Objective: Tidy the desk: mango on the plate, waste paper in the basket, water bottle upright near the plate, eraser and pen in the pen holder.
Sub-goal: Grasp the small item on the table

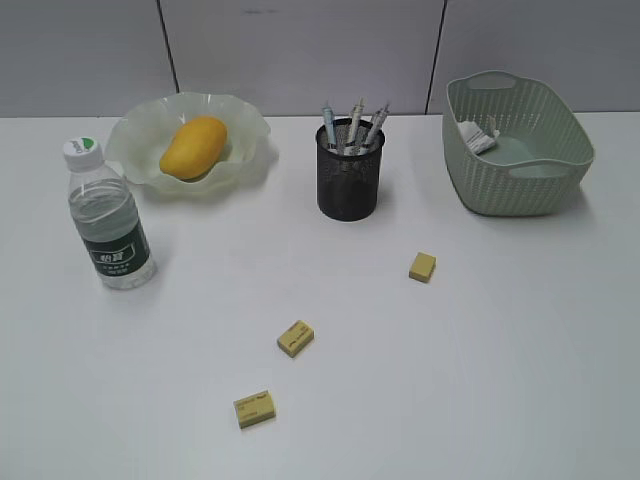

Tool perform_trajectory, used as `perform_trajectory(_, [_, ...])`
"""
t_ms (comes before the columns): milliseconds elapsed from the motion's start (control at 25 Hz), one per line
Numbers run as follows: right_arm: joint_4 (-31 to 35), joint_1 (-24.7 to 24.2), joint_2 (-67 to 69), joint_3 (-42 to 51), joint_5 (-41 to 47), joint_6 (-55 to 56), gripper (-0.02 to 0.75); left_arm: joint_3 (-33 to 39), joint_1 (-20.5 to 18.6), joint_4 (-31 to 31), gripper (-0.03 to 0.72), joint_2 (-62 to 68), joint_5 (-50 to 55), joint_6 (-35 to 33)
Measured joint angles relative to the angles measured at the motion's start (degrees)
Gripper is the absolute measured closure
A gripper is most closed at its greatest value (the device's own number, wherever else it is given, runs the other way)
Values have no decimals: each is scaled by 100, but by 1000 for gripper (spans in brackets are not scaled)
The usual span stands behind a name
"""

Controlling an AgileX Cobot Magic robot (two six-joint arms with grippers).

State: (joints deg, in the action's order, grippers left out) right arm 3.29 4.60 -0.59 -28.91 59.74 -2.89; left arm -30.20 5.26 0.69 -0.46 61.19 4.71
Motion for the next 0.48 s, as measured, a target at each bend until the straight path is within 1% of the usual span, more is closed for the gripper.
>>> perform_trajectory(120, [0, 0, 0, 0, 0, 0, 164, 0, 0, 0, 445, 0, 0, 0])
perform_trajectory(160, [0, 0, 0, 0, -5, 0, 164, 0, 0, 0, 435, 0, 0, 0])
perform_trajectory(200, [0, 0, 0, 0, -5, 0, 164, 0, 0, 2, 407, 0, 0, 0])
perform_trajectory(240, [0, 0, 0, 0, -5, 0, 164, 0, 0, -38, 356, 0, 0, 0])
perform_trajectory(360, [0, 0, 0, 0, -5, 0, 164, 0, 0, -6, 123, 0, 0, 0])
perform_trajectory(400, [0, 0, 0, 0, -5, 0, 164, 0, 0, 0, 79, 0, 0, 0])
perform_trajectory(480, [0, 0, 0, 0, -5, 0, 164, 0, 0, 5, 64, 0, 0, 0])
